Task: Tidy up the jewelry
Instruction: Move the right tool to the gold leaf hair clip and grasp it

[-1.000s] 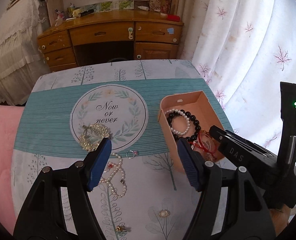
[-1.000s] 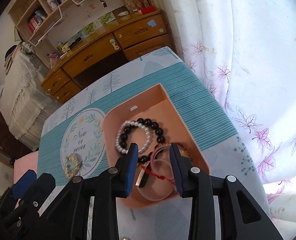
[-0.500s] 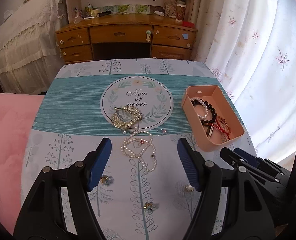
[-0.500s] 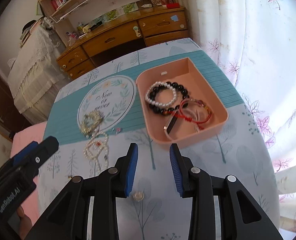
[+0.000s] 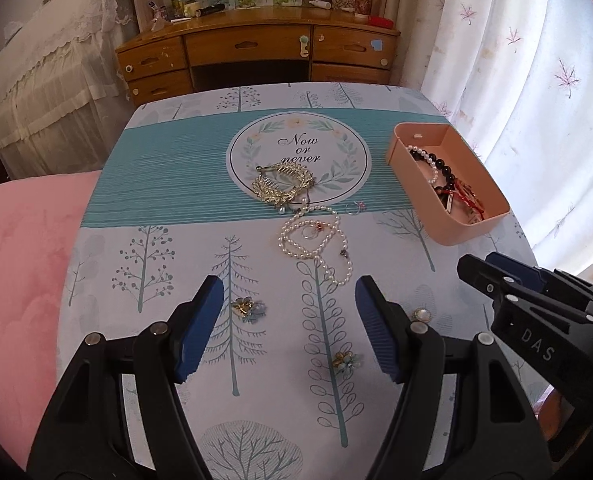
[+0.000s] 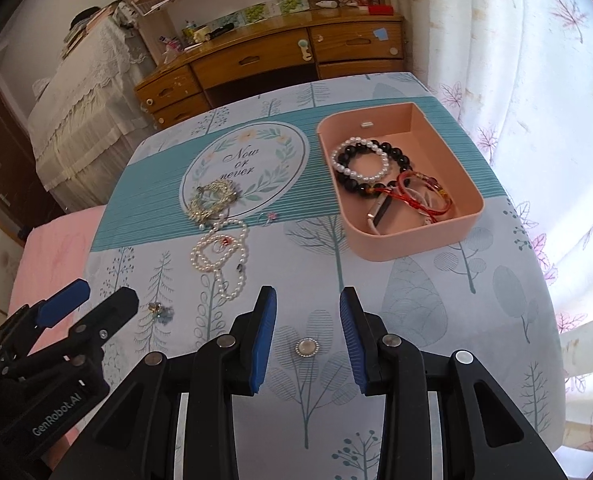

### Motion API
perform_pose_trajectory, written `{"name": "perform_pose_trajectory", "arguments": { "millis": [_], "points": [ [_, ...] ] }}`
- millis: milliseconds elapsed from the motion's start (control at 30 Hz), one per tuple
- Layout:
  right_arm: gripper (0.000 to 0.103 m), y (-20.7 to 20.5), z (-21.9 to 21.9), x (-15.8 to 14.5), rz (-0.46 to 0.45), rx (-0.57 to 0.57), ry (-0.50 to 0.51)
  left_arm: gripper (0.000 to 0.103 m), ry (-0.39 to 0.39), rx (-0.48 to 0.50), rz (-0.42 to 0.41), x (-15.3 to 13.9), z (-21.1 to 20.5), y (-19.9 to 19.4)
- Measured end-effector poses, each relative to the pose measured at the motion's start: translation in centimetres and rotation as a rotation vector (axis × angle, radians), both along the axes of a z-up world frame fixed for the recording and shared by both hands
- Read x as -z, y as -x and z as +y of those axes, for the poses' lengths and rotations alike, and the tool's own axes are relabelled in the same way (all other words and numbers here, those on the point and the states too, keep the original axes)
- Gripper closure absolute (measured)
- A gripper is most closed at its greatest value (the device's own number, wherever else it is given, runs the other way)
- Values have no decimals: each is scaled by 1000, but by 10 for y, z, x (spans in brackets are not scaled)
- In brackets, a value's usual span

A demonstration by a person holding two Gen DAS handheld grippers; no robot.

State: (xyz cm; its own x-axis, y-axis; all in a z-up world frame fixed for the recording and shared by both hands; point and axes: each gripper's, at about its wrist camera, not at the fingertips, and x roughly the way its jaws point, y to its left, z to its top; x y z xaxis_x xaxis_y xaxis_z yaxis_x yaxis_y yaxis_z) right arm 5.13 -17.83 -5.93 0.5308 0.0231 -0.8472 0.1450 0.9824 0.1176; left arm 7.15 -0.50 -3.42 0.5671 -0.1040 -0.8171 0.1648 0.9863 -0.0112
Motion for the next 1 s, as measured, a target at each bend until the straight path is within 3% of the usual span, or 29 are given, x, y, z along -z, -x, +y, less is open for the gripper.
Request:
{"name": "perform_pose_trajectory", "arguments": {
  "millis": [233,500,833,1000],
  "points": [
    [70,-10,15,1,17,-51,16,37,10,-39,36,16,33,-1],
    [70,-32,33,10,42,-126,28,37,96,-109,112,33,97,-20],
    [70,-90,43,36,122,-184,-37,38,156,-128,166,42,127,-54],
    [70,-127,46,43,149,-204,-90,44,198,-175,211,52,143,-71]
  ]
}}
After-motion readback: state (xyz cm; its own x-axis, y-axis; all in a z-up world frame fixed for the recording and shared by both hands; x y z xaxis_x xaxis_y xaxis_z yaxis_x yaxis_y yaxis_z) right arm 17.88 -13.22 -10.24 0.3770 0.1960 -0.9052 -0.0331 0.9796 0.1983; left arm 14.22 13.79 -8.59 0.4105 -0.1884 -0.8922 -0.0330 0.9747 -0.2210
